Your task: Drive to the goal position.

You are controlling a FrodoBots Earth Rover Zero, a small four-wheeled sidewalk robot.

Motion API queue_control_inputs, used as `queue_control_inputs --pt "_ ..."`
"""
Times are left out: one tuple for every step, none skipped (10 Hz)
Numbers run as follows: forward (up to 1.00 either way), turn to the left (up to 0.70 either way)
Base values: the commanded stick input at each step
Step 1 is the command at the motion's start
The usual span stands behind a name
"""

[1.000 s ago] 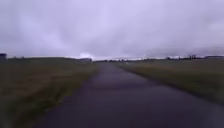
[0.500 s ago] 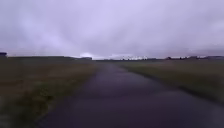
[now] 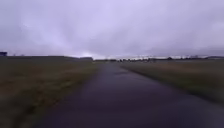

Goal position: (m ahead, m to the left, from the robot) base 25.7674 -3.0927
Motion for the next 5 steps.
queue_control_inputs --pt "1.0 -0.03" --pt "1.0 -0.07" --pt "1.0 -0.11" --pt "1.0 -0.1" --pt "1.0 -0.02"
